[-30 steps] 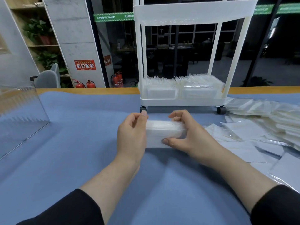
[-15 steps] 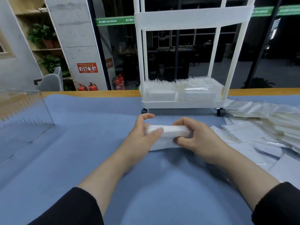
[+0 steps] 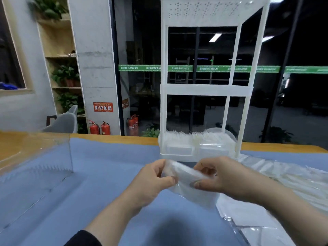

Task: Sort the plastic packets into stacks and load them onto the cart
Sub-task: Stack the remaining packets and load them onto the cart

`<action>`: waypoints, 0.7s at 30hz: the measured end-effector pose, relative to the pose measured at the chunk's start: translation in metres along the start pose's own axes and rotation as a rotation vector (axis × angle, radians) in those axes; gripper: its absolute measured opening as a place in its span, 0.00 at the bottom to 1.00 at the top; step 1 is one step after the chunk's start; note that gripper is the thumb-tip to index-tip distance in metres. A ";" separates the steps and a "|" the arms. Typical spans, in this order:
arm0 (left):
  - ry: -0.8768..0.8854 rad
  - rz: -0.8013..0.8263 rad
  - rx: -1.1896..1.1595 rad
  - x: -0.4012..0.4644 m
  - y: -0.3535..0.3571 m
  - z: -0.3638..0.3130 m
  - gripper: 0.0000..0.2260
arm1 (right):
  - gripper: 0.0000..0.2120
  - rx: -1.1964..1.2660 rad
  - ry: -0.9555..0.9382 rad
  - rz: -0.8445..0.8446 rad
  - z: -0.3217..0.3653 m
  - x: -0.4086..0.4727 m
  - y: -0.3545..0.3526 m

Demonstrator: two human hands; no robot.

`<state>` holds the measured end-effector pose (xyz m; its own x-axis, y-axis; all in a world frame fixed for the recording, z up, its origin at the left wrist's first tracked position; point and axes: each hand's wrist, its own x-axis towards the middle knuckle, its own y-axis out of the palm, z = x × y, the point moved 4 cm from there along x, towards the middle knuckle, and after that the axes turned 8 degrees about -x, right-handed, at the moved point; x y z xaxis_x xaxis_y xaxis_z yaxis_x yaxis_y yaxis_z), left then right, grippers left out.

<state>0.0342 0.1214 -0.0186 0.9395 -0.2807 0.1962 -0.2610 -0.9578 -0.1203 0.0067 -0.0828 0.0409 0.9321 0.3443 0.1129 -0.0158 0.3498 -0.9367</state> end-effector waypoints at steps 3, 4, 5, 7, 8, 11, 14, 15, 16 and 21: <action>0.018 0.110 0.119 0.014 0.001 -0.030 0.14 | 0.09 -0.062 -0.020 -0.009 0.017 0.008 -0.034; 0.030 0.117 0.131 0.020 0.000 -0.042 0.16 | 0.08 -0.085 -0.026 -0.008 0.022 0.012 -0.047; 0.044 0.111 0.133 0.025 -0.001 -0.054 0.16 | 0.09 -0.117 -0.039 0.001 0.027 0.015 -0.058; 0.073 0.104 0.125 0.037 -0.001 -0.080 0.16 | 0.11 -0.158 -0.072 0.022 0.035 0.023 -0.078; 0.095 0.105 0.143 0.044 -0.002 -0.091 0.15 | 0.11 -0.161 -0.080 0.014 0.037 0.028 -0.086; 0.158 0.138 0.196 0.067 -0.005 -0.117 0.12 | 0.08 -0.102 -0.062 -0.016 0.033 0.050 -0.107; 0.289 0.063 0.193 0.088 -0.019 -0.144 0.08 | 0.08 -0.075 -0.046 -0.099 0.024 0.072 -0.144; 0.381 -0.052 0.187 0.096 -0.032 -0.154 0.07 | 0.08 -0.032 -0.043 -0.149 0.020 0.079 -0.161; 0.471 -0.202 0.167 0.105 -0.048 -0.163 0.11 | 0.07 0.061 -0.033 -0.206 0.017 0.087 -0.179; 0.376 -0.480 0.085 0.174 -0.112 -0.190 0.09 | 0.09 0.373 0.107 -0.431 0.005 0.164 -0.255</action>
<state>0.1848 0.1685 0.2140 0.8015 0.1633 0.5753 0.2050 -0.9787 -0.0077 0.1613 -0.1112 0.3005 0.9136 0.0197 0.4060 0.2647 0.7292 -0.6311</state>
